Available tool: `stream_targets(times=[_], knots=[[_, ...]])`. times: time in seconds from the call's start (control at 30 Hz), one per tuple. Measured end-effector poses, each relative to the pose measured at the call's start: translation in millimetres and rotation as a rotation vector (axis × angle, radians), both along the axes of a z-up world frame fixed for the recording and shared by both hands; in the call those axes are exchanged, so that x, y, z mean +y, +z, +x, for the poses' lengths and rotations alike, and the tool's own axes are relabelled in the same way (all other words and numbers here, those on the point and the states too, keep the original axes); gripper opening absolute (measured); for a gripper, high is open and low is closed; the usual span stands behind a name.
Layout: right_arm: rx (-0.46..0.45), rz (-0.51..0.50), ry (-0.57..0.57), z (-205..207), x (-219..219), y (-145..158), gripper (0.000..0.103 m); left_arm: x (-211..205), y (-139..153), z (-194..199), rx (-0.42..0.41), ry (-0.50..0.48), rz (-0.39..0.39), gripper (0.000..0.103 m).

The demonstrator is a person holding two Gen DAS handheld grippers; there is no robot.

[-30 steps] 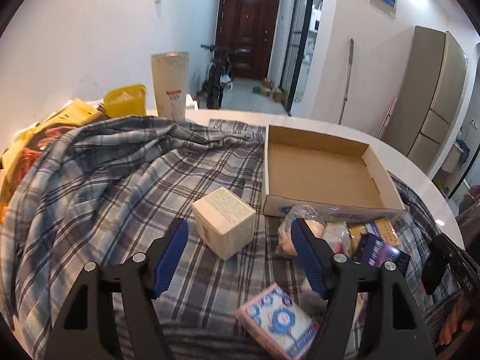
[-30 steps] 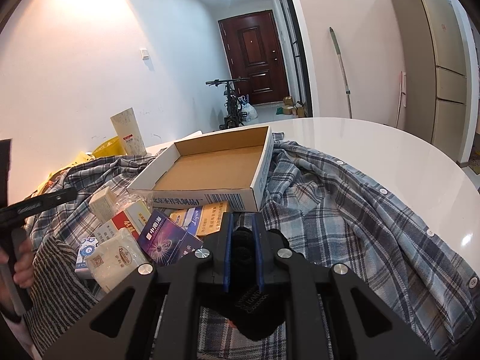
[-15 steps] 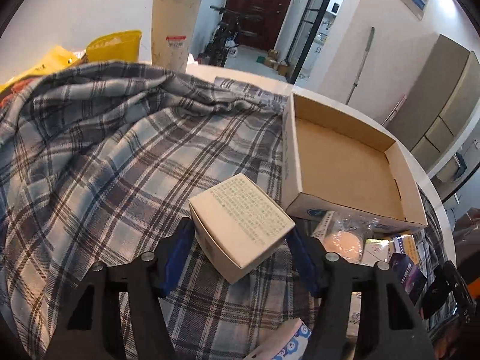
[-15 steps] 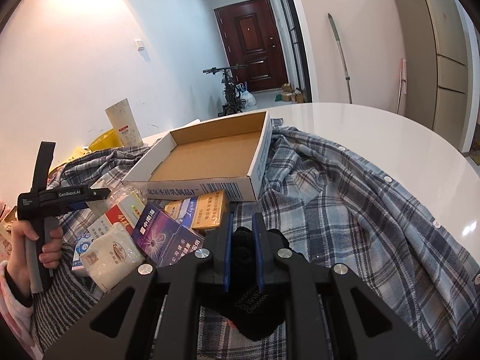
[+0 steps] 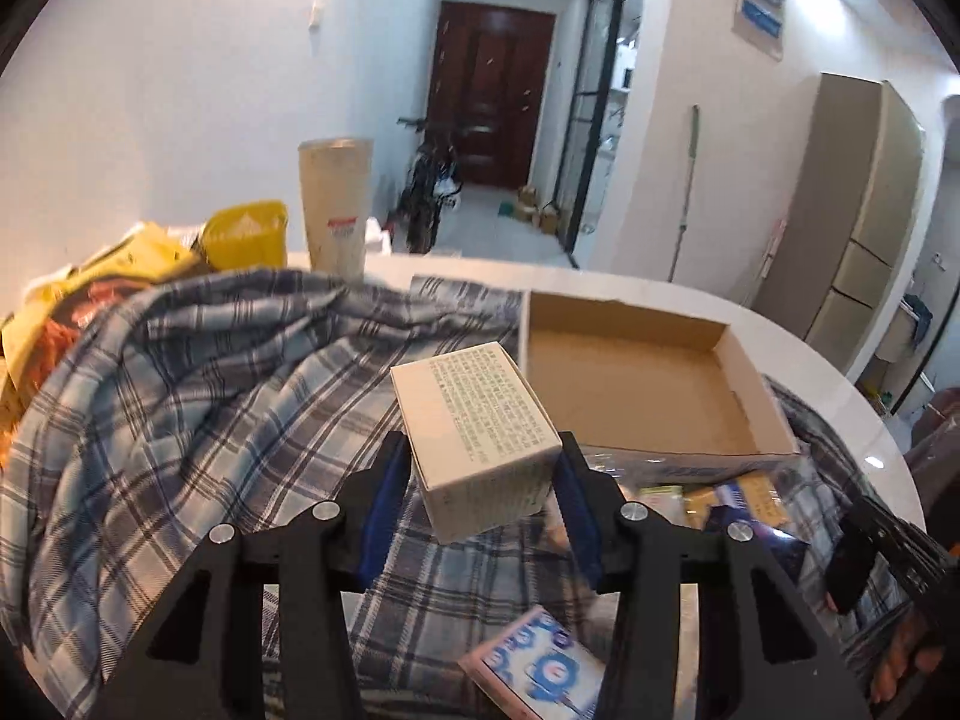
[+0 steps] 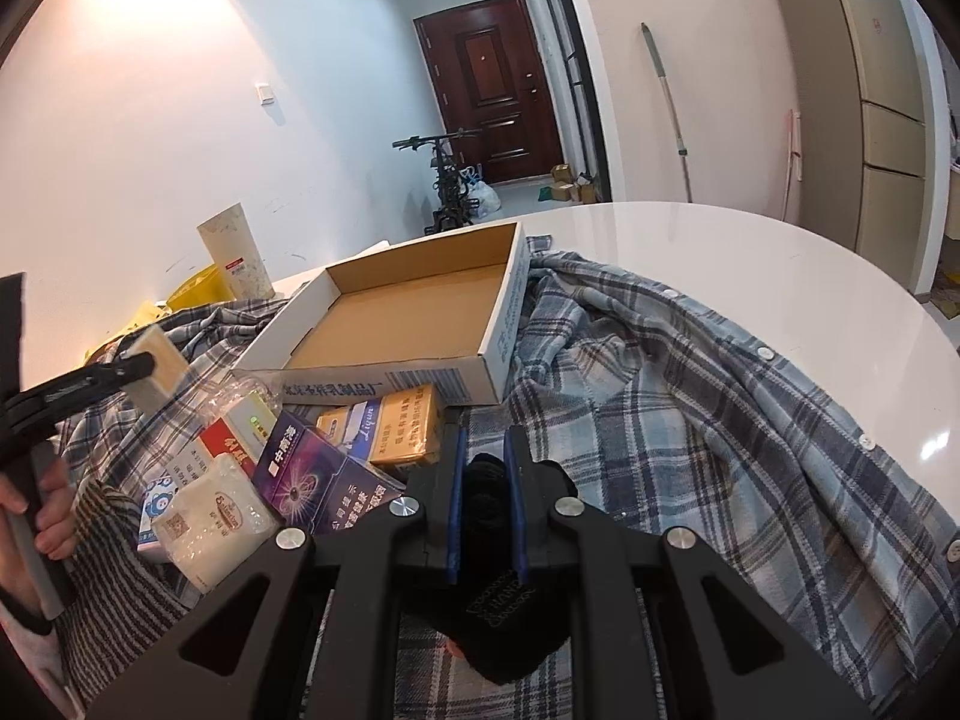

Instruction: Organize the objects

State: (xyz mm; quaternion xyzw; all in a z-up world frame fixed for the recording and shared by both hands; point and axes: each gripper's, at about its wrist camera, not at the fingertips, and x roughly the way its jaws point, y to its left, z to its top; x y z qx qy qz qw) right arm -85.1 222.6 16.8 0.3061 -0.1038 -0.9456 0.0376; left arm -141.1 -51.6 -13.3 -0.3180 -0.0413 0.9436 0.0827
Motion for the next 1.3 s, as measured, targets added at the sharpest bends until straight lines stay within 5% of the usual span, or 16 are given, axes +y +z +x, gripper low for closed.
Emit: stream_targets(times=[0.2, 0.47, 0.6, 0.73, 1.0, 1.17, 1.3], knots=[[0.036, 0.016, 0.001, 6.7, -0.7, 21.7, 0.012, 14.7, 35.1, 21.1, 0.092, -0.045, -0.024, 0.05], [0.172, 0.111, 0.055, -5.2, -16.9, 95.2, 0.012, 38.4, 77.1, 13.3, 0.163, -0.078, 0.042, 0.051], [0.182, 0.036, 0.116, -33.8, -20.8, 130.3, 0.012, 57.4, 94.8, -1.9, 0.197, -0.101, 0.063, 0.051], [0.17, 0.032, 0.06, -77.1, -25.9, 145.2, 0.012, 72.8, 98.5, -27.6, 0.199, -0.099, 0.056, 0.051], [0.129, 0.07, -0.002, -141.1, -32.2, 96.8, 0.012, 75.8, 47.5, -72.6, 0.071, -0.114, 0.049, 0.051], [0.015, 0.067, 0.024, -160.2, -20.9, 53.1, 0.012, 74.3, 9.4, -97.9, -0.048, -0.129, 0.051, 0.051], [-0.001, 0.075, 0.036, -165.7, -17.2, 45.9, 0.012, 74.3, -14.8, -111.0, -0.103, -0.122, 0.044, 0.051]])
